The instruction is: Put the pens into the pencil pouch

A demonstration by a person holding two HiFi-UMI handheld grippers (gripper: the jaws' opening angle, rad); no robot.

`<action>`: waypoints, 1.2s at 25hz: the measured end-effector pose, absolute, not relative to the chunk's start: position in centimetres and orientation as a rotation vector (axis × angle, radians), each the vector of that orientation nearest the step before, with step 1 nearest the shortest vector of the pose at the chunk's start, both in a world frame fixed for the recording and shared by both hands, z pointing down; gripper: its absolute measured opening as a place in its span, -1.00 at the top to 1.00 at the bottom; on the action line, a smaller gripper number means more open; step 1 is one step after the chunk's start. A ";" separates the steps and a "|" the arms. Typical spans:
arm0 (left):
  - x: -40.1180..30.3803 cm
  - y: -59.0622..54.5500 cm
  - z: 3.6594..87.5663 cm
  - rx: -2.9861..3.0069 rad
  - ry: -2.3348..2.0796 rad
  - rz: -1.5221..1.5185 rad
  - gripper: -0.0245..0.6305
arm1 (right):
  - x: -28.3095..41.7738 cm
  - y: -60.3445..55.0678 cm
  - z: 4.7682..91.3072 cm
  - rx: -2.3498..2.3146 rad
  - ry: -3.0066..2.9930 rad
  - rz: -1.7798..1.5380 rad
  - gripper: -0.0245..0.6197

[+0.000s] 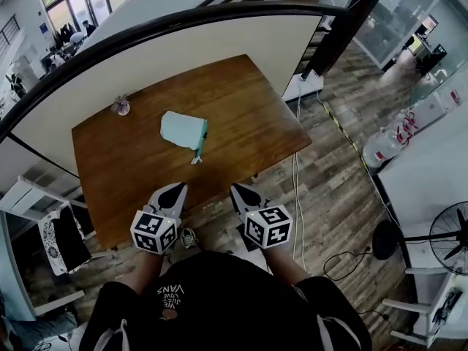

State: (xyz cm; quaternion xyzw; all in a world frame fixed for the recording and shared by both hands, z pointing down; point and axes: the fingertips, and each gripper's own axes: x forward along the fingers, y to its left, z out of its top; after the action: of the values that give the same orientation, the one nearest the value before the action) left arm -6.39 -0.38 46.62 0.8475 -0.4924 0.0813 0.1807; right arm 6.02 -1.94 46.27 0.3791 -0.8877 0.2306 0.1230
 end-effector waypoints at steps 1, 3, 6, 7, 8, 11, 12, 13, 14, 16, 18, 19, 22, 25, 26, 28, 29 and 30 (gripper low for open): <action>-6.0 0.1 46.5 2.398 -1.399 0.244 0.89 | 6.5 -1.5 46.3 1.101 -2.588 0.674 0.89; -5.0 1.2 46.4 2.410 -1.415 0.276 0.89 | 7.4 -0.6 46.3 1.092 -2.588 0.675 0.89; -3.8 2.9 46.1 2.415 -1.440 0.294 0.89 | 8.8 0.8 46.1 1.076 -2.592 0.659 0.89; -3.4 3.4 46.0 2.410 -1.450 0.293 0.89 | 9.3 1.2 46.0 1.071 -2.592 0.653 0.89; -3.1 3.9 46.0 2.405 -1.459 0.292 0.89 | 9.7 1.6 46.0 1.066 -2.591 0.648 0.89; -2.0 5.5 46.1 2.388 -1.485 0.279 0.89 | 10.9 3.2 46.4 1.044 -2.586 0.629 0.89; -1.7 6.1 46.1 2.382 -1.494 0.271 0.89 | 11.3 3.7 46.5 1.037 -2.585 0.622 0.89; -1.4 6.6 46.2 2.376 -1.505 0.263 0.89 | 11.7 4.2 46.7 1.033 -2.586 0.616 0.89; -1.1 7.1 46.2 2.372 -1.515 0.257 0.89 | 12.0 4.6 46.8 1.029 -2.588 0.612 0.89; -0.5 8.2 46.4 2.368 -1.531 0.246 0.89 | 12.6 5.6 47.1 1.022 -2.590 0.604 0.89; 0.0 9.1 46.5 2.364 -1.544 0.232 0.89 | 13.2 6.5 47.6 1.022 -2.580 0.598 0.89; 0.2 9.5 46.5 2.362 -1.550 0.226 0.89 | 13.5 6.9 47.8 1.026 -2.573 0.598 0.89; 0.7 10.5 46.6 2.356 -1.563 0.210 0.89 | 14.4 7.7 48.3 1.038 -2.558 0.594 0.89; 1.1 11.4 46.8 2.345 -1.577 0.193 0.89 | 14.7 8.5 48.6 1.031 -2.556 0.592 0.89; 1.2 11.6 46.8 2.341 -1.582 0.188 0.89 | 14.7 8.7 48.7 1.026 -2.556 0.591 0.89; 1.3 12.1 46.8 2.337 -1.592 0.179 0.89 | 14.7 9.0 48.7 1.017 -2.557 0.586 0.89; 1.3 12.3 46.8 2.336 -1.597 0.176 0.89 | 14.6 9.1 48.8 1.013 -2.558 0.584 0.89; 1.3 12.5 46.8 2.334 -1.601 0.171 0.89 | 14.5 9.2 48.8 1.008 -2.559 0.582 0.89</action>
State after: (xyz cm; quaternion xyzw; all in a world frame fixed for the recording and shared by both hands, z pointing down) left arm 1.30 12.49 46.81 0.8135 -0.5581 0.0598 0.1524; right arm 14.48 9.20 48.80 0.3537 -0.8979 0.2042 0.1644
